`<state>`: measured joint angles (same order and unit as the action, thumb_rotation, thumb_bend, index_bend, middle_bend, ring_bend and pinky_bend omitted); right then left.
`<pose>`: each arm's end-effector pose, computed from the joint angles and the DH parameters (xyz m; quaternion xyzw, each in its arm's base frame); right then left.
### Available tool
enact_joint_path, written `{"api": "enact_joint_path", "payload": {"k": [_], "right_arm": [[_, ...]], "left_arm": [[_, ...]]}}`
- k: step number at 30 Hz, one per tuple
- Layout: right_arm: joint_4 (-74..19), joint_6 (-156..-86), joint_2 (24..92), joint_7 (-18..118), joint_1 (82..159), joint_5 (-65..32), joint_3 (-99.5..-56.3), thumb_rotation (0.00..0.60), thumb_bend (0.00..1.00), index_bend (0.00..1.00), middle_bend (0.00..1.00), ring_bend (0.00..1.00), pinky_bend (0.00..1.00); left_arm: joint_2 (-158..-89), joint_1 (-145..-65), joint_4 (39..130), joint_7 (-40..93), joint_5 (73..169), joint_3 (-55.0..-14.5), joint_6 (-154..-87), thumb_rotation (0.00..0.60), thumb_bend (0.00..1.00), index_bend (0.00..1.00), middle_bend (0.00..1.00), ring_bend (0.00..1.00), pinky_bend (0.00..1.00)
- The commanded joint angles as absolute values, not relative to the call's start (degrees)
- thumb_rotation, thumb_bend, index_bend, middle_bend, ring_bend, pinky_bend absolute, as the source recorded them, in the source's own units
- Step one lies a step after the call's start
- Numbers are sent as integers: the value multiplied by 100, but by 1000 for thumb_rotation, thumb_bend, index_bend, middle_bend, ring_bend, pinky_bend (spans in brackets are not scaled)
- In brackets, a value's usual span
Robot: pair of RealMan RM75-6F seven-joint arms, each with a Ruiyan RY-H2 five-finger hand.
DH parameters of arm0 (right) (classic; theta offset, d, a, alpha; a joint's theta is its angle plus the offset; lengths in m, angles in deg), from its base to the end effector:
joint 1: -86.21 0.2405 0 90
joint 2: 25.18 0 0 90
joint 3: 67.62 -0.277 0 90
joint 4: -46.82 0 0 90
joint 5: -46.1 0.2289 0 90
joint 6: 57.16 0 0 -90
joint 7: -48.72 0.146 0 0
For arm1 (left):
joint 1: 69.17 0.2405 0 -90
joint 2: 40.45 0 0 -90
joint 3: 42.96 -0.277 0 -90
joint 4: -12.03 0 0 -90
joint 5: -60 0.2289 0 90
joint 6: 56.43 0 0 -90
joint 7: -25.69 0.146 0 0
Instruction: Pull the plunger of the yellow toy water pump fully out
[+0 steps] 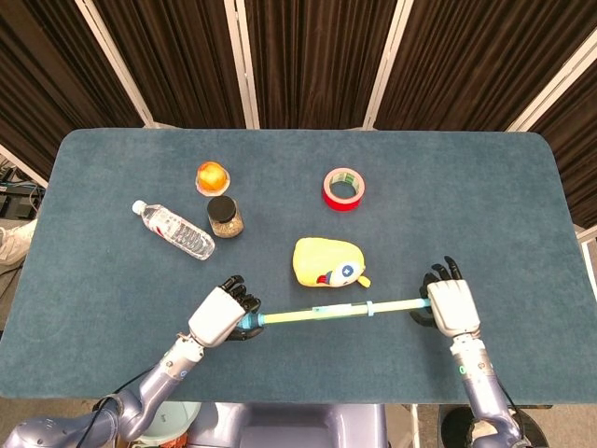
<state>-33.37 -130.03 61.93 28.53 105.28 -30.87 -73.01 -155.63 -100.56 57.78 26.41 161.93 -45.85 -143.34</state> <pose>-0.2940 -0.2709 0.0100 0.6718 -0.3527 0.3344 0.5590 -0.1840 0.2679 -0.1173 -0.7398 -0.1846 -0.5426 0.3524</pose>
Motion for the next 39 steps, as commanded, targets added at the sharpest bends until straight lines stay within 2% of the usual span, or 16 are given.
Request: {"api": "enact_joint_path", "payload": {"k": [1, 25, 39], "right_arm": [[-3363, -12989, 6101, 2954, 10523, -3042, -7362, 600, 188, 888, 494, 236, 116], [-2989, -12839, 5534, 3755, 10627, -2703, -7869, 600, 177, 888, 494, 239, 139], [-2904, -12719, 5344, 3872, 10737, -2504, -8075, 600, 181, 888, 494, 238, 139]], "left_arm": [[-15449, -10036, 5916, 2695, 16192, -4586, -14355, 600, 513, 724, 721, 555, 355], [-14367, -9772, 6807, 2727, 16389, -4742, -14793, 600, 514, 725, 720, 554, 355], [-14121, -9689, 6887, 2684, 16433, -4799, -14736, 600, 512, 725, 721, 555, 355]]}}
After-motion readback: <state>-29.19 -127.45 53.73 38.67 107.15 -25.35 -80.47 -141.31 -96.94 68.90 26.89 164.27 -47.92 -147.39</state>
